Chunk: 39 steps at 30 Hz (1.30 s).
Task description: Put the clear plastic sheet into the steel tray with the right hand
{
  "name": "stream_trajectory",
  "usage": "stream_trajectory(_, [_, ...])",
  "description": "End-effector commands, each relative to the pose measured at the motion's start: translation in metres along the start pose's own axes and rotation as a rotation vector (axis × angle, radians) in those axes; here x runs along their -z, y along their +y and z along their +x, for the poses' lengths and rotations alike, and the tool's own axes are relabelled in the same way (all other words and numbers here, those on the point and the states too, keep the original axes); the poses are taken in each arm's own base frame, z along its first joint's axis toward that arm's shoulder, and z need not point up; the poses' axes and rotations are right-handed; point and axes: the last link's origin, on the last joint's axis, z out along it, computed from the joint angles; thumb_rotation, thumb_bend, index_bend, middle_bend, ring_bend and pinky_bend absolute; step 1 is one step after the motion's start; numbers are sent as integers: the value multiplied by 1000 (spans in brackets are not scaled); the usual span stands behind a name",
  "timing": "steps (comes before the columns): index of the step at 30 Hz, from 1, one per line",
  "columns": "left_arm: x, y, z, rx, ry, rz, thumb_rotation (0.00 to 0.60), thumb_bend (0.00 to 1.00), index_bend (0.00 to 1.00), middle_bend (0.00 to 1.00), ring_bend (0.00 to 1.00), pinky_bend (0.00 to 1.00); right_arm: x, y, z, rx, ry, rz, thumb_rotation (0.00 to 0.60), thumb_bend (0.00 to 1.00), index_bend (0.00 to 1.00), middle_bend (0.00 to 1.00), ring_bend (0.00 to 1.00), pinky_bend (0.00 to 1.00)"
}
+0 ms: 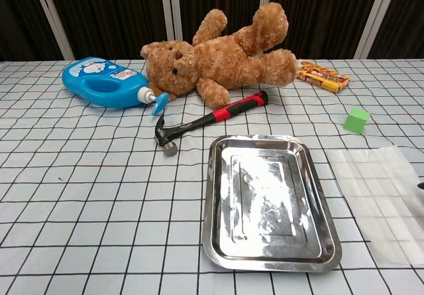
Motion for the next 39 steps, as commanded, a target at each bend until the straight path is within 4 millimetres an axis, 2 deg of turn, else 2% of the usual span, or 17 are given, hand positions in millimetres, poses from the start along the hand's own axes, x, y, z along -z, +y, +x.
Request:
stream_trajectory(1, [0,0,0,1,-1,1,600,0,0,0,0,0,0,-2,3,3,7,6,600,470,0,0,0,0])
stream_trajectory(14, [0,-1,-1,5,-7,5,600,0,0,0,0,0,-12,-11,0,-41,0,16,600,471,9,0,0,0])
stream_trajectory(16, [0,-1,-1,6,-8,5,600,0,0,0,0,0,-15,-14,1,-56,16,24,600,471,78,0,0,0])
stream_trajectory(19, [0,-1,-1,12,-9,8,600,0,0,0,0,0,-19,-17,4,-85,40,33,600,471,324,28,0,0])
stream_trajectory(22, [0,-2,-1,15,-10,10,600,0,0,0,0,0,-22,-20,8,-120,77,48,600,486,540,112,0,0])
stream_trajectory(25, [0,-2,-1,16,-12,11,600,0,0,0,0,0,-21,-22,11,-138,110,68,600,516,657,160,0,0])
stream_trajectory(28, [0,-2,-2,18,-16,11,600,0,0,0,0,0,-21,-21,13,-147,133,83,600,536,711,182,2,0])
stream_trajectory(35, [0,-2,-3,18,-18,11,600,0,0,0,0,0,-19,-22,18,-172,173,110,600,552,718,185,3,0])
stream_trajectory(39, [0,-2,-3,18,-17,12,600,0,0,0,0,0,-21,-24,32,-184,234,145,600,553,718,185,3,0])
